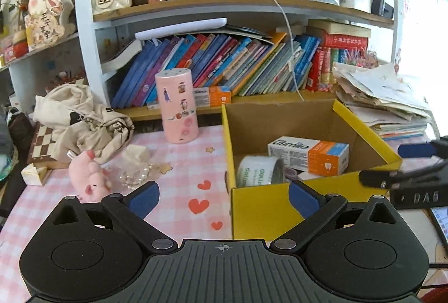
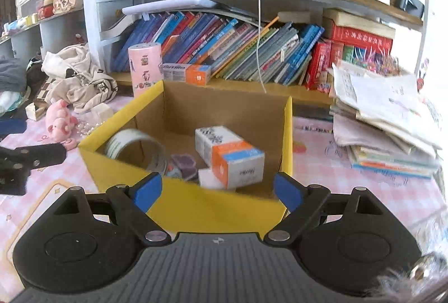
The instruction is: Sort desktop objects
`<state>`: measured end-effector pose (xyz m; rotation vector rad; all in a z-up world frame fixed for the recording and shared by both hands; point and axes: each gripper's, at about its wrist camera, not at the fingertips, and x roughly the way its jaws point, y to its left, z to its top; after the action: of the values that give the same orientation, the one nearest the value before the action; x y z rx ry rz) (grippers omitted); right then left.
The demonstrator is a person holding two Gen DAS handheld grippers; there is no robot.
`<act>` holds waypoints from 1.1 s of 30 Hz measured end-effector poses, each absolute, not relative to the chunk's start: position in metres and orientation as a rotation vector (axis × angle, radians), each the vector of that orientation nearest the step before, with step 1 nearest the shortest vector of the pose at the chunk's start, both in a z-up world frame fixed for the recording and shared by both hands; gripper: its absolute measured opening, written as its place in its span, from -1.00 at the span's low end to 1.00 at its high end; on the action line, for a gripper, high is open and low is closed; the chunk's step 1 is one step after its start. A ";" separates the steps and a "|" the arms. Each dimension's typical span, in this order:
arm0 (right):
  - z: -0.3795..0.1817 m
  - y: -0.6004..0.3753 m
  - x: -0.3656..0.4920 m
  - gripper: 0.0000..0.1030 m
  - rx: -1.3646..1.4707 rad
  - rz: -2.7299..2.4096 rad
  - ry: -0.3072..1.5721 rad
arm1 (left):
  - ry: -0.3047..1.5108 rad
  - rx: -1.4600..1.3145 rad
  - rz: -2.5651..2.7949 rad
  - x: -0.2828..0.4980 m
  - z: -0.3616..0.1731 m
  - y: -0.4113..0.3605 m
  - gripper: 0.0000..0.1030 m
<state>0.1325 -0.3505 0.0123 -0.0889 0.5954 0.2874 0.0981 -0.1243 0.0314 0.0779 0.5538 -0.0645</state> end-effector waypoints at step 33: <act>-0.003 -0.206 0.092 0.77 -0.159 0.236 0.743 | 0.642 0.116 -0.239 0.098 0.023 -0.019 0.95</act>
<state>0.0919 -0.2062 -0.0027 -0.1586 0.7431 0.2359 0.0975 -0.0185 0.0227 0.1165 0.6416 -0.2394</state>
